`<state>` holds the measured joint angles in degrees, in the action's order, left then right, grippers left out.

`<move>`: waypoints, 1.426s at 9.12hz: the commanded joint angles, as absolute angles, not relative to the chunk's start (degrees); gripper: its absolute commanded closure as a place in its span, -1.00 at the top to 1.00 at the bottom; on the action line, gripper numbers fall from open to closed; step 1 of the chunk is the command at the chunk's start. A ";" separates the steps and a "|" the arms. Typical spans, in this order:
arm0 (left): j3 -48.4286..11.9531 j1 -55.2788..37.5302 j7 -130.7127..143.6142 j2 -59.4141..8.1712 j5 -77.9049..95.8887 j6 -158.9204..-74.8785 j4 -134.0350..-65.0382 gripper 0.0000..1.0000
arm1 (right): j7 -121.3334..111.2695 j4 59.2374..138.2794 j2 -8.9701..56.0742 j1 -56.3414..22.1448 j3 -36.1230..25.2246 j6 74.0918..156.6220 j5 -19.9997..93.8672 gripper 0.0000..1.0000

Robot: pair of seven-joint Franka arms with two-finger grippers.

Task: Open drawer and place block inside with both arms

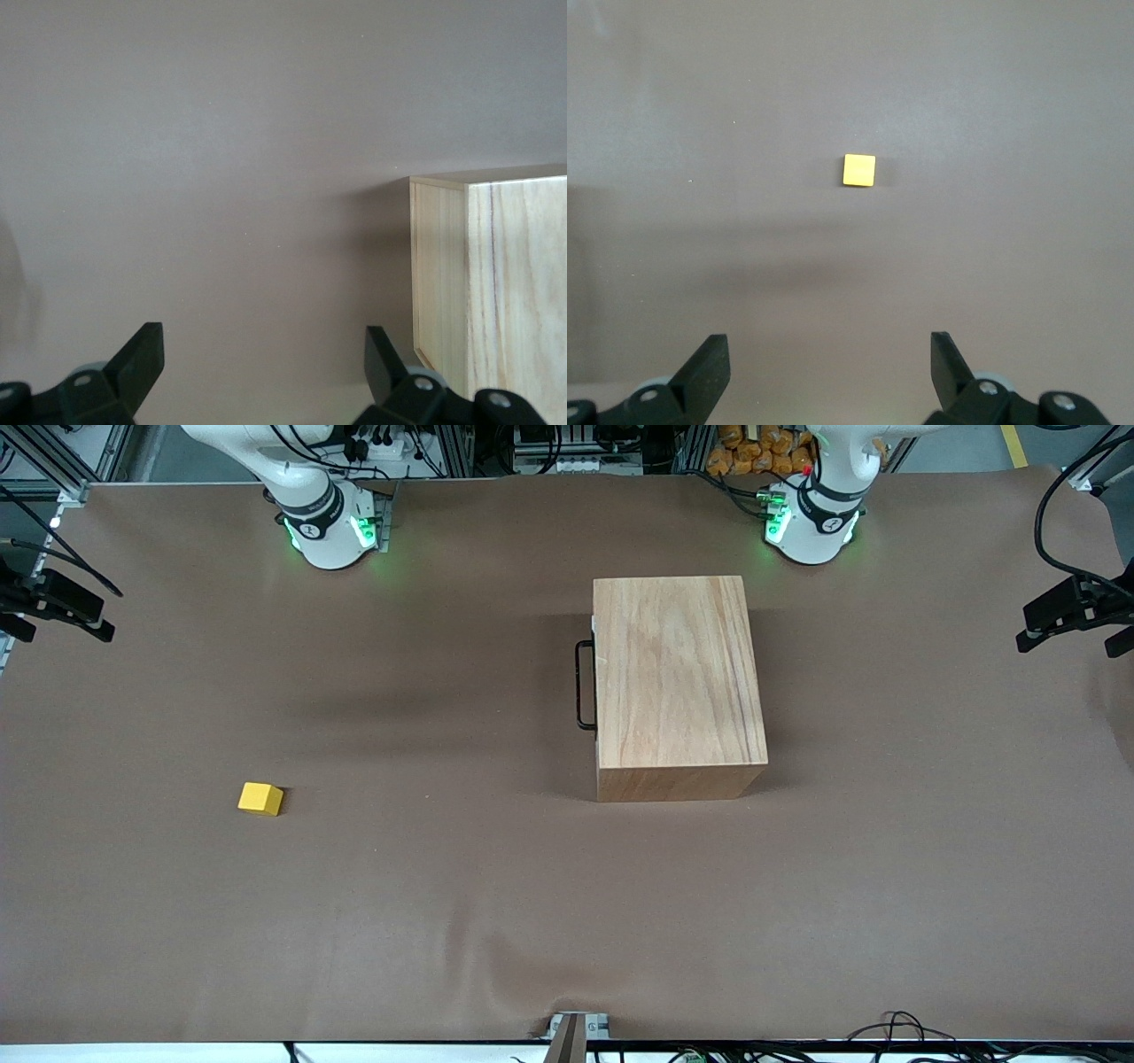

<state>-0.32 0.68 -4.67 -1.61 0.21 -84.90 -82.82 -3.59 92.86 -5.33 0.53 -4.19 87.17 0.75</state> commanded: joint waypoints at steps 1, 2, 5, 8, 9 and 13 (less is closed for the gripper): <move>-0.53 0.97 -5.28 -2.90 -0.26 -83.85 -81.39 1.00 | -2.64 91.41 -4.48 0.44 -4.04 86.40 0.35 1.00; -0.61 0.97 -5.27 -2.90 0.00 -83.85 -81.30 1.00 | -2.64 91.41 -4.40 0.35 -4.04 86.40 0.35 1.00; -1.05 0.01 -5.27 -3.95 0.09 -83.85 -81.56 1.00 | -2.64 91.41 -4.39 0.35 -4.04 86.40 0.35 1.00; -2.28 -5.78 2.78 -7.28 -0.26 -83.93 -80.78 1.00 | -2.64 91.41 -4.39 0.26 -4.04 86.40 0.35 1.00; -2.37 -7.80 4.73 -8.08 -0.09 -84.28 -80.77 1.00 | -2.64 91.41 -4.39 0.26 -4.04 86.31 0.35 1.00; -2.29 -18.34 19.30 -15.45 -0.17 -91.04 -80.07 1.00 | -2.64 91.41 -4.39 0.26 -4.04 86.40 0.35 1.00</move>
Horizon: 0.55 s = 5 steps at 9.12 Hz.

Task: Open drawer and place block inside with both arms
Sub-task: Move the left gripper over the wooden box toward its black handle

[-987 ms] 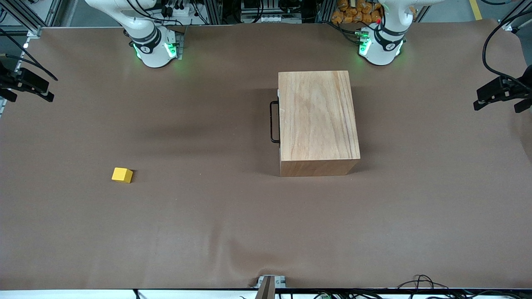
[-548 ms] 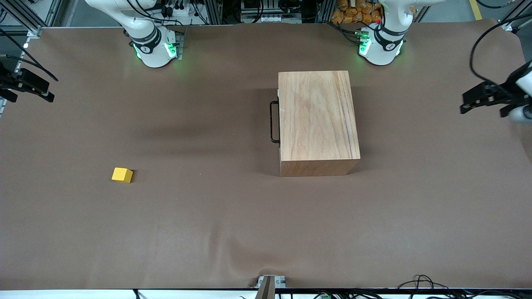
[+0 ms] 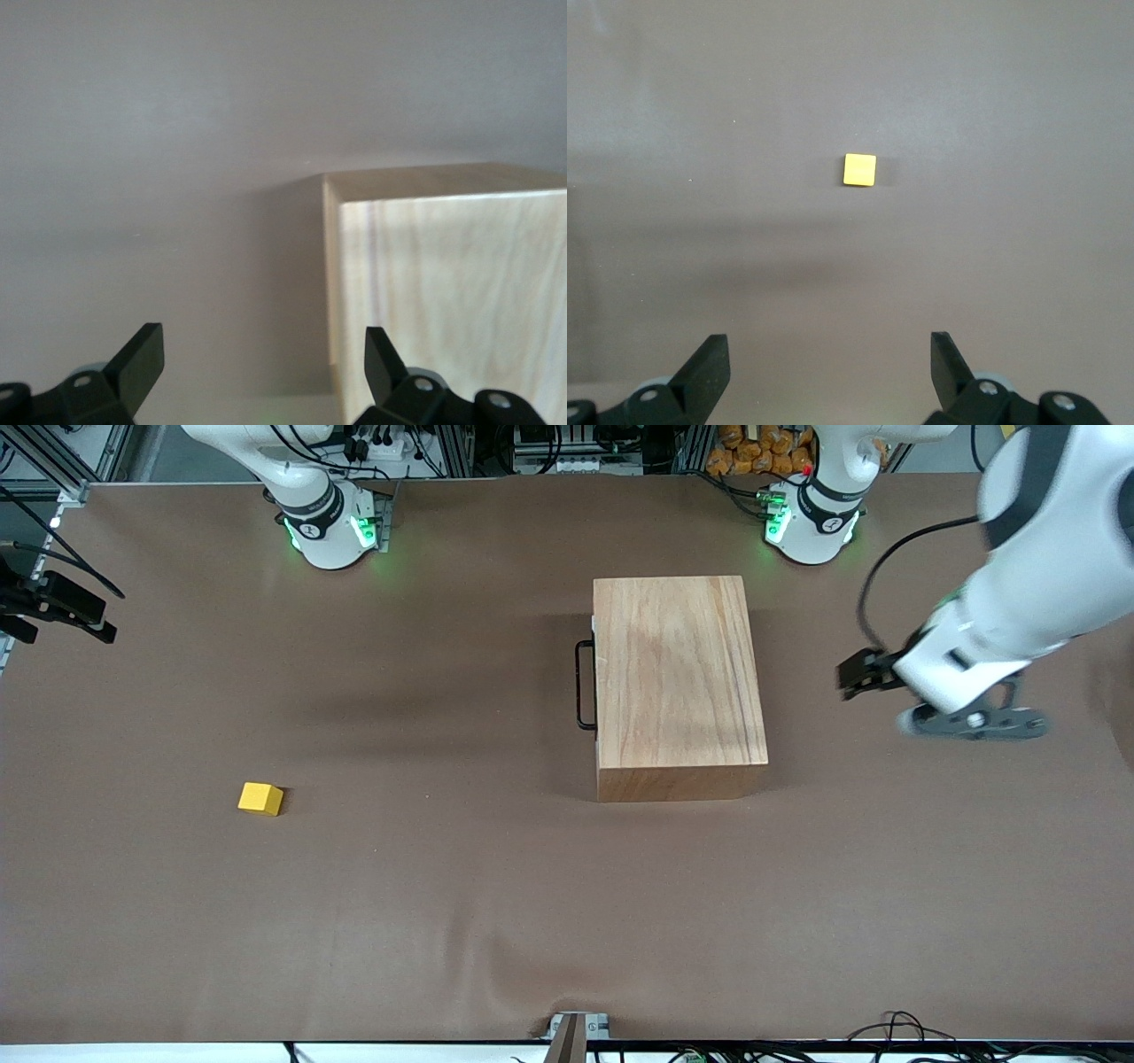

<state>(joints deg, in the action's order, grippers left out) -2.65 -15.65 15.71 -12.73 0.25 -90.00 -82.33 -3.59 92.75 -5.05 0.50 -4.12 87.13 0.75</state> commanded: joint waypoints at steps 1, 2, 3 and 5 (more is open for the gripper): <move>-2.29 -20.63 23.34 -16.51 -0.18 -93.06 -79.98 1.00 | -2.64 91.41 -4.39 0.35 -4.04 86.48 0.35 1.00; -2.37 -22.57 26.95 -17.83 -0.09 -96.03 -79.63 1.00 | -2.64 91.41 -4.39 0.44 -4.04 86.40 0.35 1.00; -2.02 -25.63 29.94 -19.58 -0.52 -97.46 -78.32 1.00 | -2.64 91.41 -4.39 0.53 -4.04 86.40 0.35 1.00; -2.02 -30.12 37.23 -24.23 -0.53 -98.43 -74.29 1.00 | -2.64 91.41 -4.39 0.44 -4.04 86.40 0.35 1.00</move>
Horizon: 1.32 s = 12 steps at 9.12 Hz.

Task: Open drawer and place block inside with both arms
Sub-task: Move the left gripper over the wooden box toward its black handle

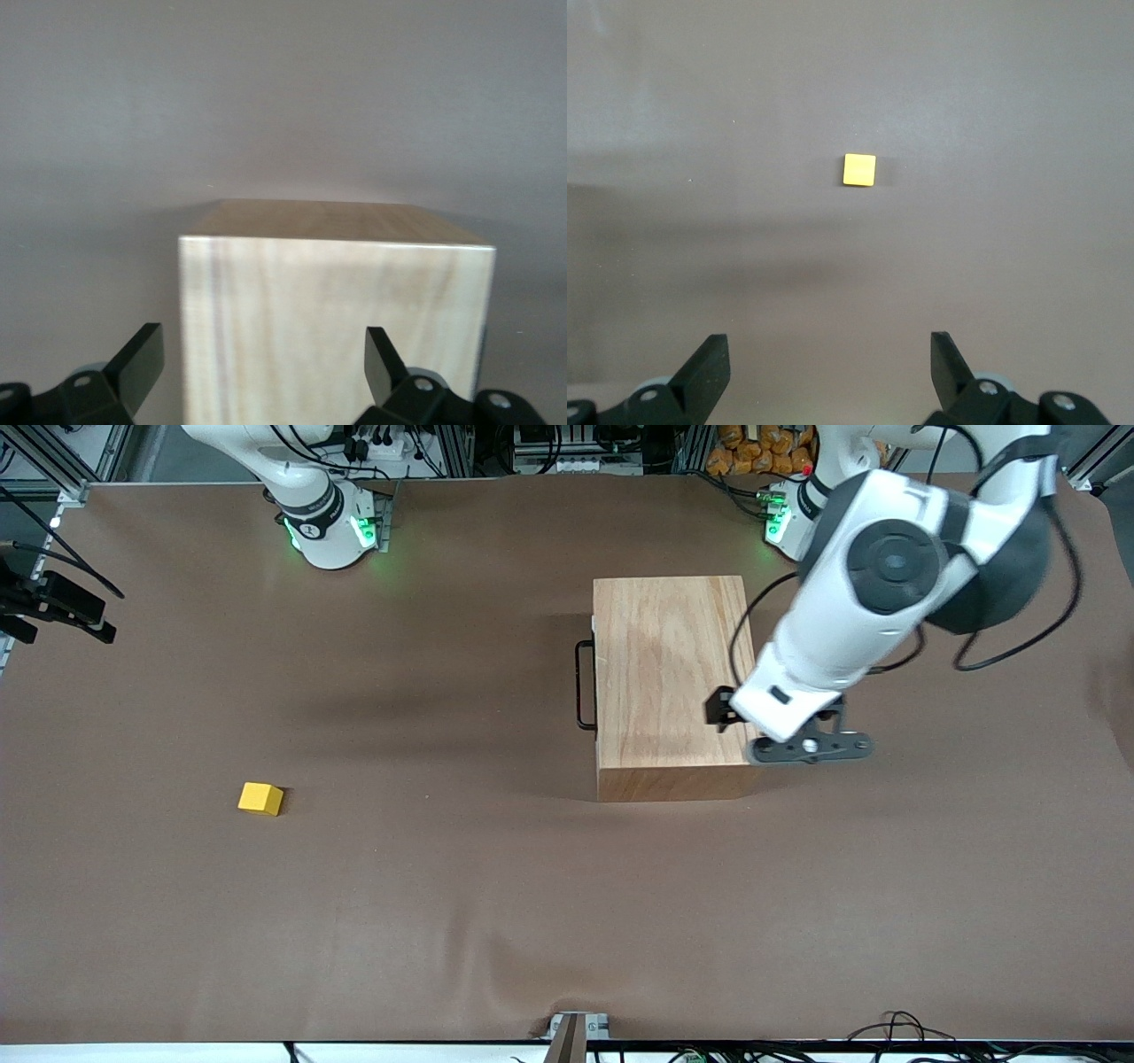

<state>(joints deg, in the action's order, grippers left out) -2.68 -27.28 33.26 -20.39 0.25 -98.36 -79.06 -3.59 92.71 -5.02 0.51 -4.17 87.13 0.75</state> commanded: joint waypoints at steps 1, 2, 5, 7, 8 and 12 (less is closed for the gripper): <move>-1.59 -32.84 40.92 -25.91 -0.70 -99.66 -73.22 1.00 | -2.64 91.41 -4.39 0.35 -4.04 86.40 0.35 1.00; -1.58 -34.52 44.26 -26.88 -0.62 -102.02 -73.04 1.00 | -2.64 91.41 -4.39 0.35 -4.04 86.40 0.35 1.00; -0.80 -42.60 47.63 -31.19 -0.70 -107.21 -71.47 1.00 | -2.72 91.32 -4.39 0.97 -4.13 86.31 0.26 1.00; 0.26 -48.23 48.95 -33.39 -0.70 -107.49 -70.75 1.00 | -2.64 91.23 -4.39 0.97 -4.22 86.31 0.26 1.00; 0.61 -49.56 49.04 -34.36 -0.70 -108.01 -70.75 1.00 | -2.64 91.23 -4.39 0.71 -4.22 86.31 0.26 1.00; 0.70 -53.52 49.31 -38.76 -5.00 -106.44 -71.19 1.00 | -2.64 91.23 -3.78 0.35 -4.22 86.40 0.26 1.00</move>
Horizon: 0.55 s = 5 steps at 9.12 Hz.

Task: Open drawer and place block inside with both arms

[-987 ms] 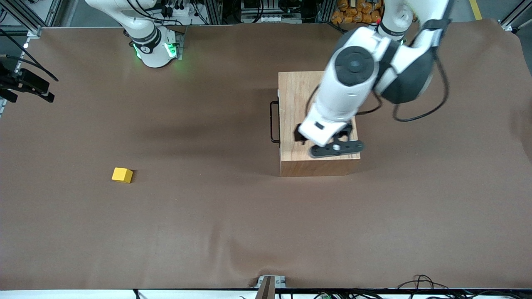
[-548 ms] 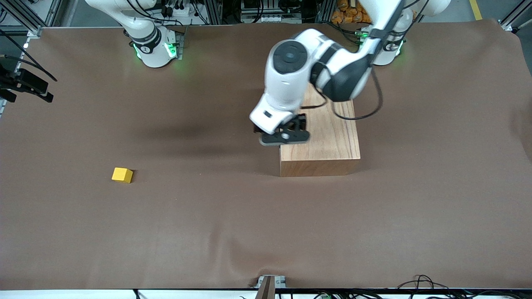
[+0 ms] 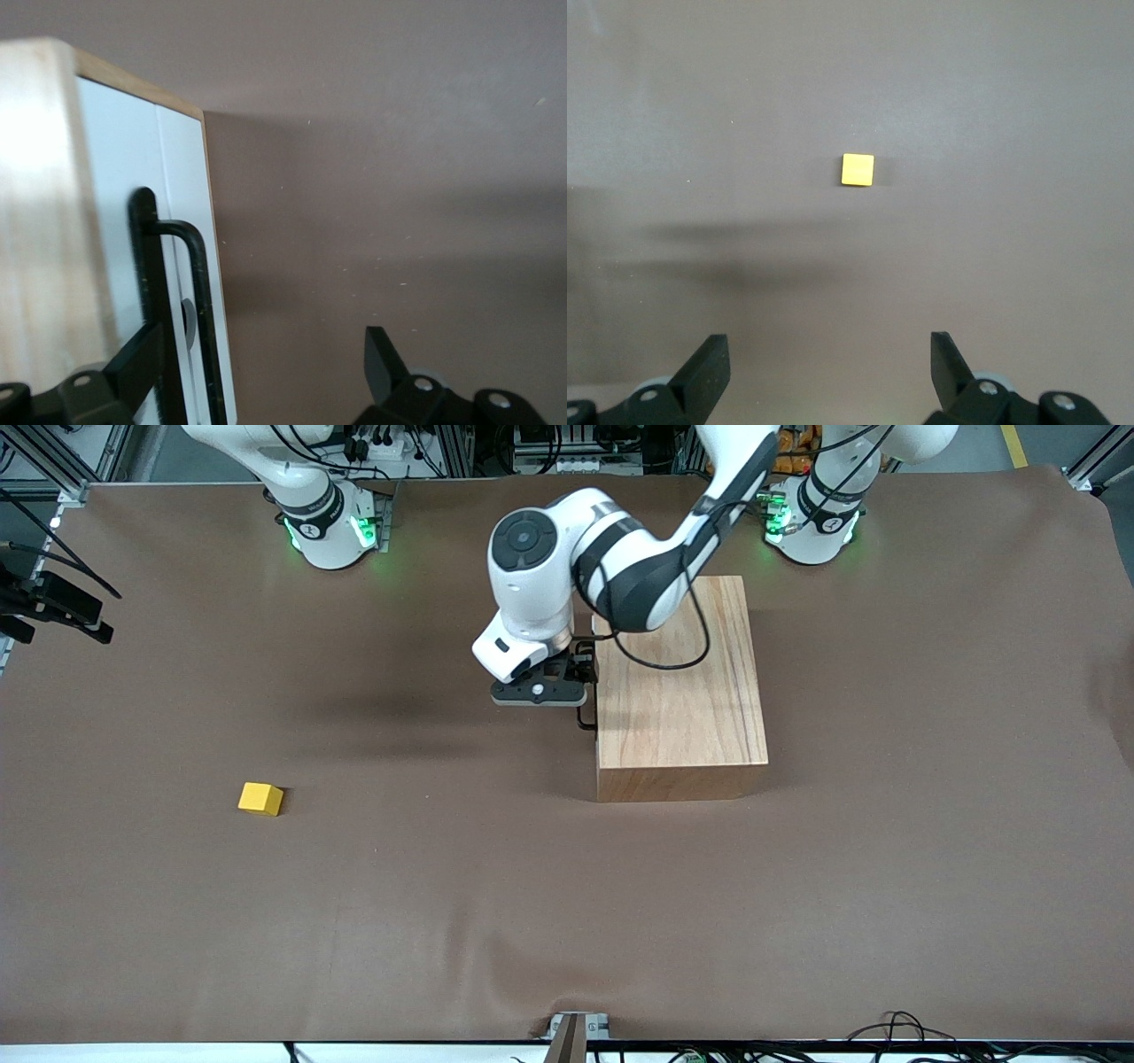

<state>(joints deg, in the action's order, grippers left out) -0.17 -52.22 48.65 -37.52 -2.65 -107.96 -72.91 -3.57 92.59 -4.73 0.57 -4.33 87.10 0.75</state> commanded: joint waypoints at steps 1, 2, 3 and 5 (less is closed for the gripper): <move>0.79 -53.61 49.48 -39.63 -5.10 -106.44 -71.19 1.00 | -2.64 91.32 -3.78 0.35 -4.13 86.31 0.26 1.00; 0.70 -53.61 50.27 -40.16 -5.10 -106.00 -71.19 1.00 | -2.64 91.32 -3.78 0.26 -4.13 86.31 0.26 1.00; 0.70 -53.70 50.62 -40.25 -5.27 -103.47 -71.19 1.00 | -2.64 91.32 -3.61 0.26 -4.13 86.22 0.26 1.00; 0.70 -53.61 53.25 -41.30 -5.27 -102.13 -71.19 1.00 | -2.64 91.23 -3.43 0.44 -4.13 86.31 0.26 1.00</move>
